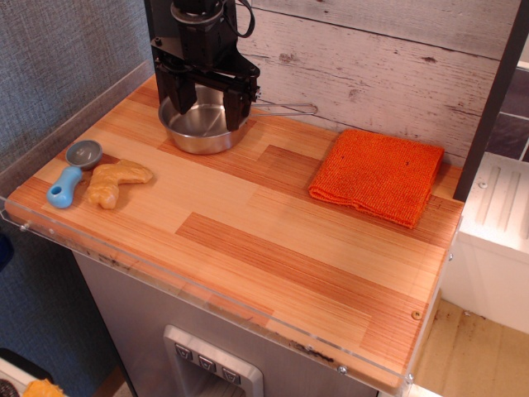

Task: Move the pot to the bottom right corner of the table.

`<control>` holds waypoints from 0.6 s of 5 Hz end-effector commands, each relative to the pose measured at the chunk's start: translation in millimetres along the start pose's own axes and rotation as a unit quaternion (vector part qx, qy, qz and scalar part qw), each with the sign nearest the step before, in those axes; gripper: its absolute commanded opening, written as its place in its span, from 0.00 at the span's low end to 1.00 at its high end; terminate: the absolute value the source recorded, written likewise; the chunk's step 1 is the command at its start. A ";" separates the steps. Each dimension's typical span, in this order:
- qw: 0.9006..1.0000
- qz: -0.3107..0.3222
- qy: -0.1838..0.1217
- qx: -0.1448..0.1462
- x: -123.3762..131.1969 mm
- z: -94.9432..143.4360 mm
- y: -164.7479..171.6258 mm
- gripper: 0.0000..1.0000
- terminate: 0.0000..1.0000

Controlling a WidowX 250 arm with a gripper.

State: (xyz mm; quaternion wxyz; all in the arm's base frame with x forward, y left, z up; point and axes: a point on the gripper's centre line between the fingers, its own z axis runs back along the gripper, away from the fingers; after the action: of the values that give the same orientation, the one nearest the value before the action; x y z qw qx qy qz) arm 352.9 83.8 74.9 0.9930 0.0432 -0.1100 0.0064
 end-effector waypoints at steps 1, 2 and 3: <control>0.999 0.008 -0.034 -0.024 31.4 -18.5 -3.9 1.00 0.00; 0.999 -0.001 -0.023 -0.028 36.5 -33.9 -13.3 1.00 0.00; 0.999 -0.006 -0.010 -0.030 36.1 -45.2 -19.6 1.00 0.00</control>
State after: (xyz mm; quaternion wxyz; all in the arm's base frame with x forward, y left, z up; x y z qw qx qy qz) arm 391.4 66.9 20.0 0.9953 0.0083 -0.0966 -0.0008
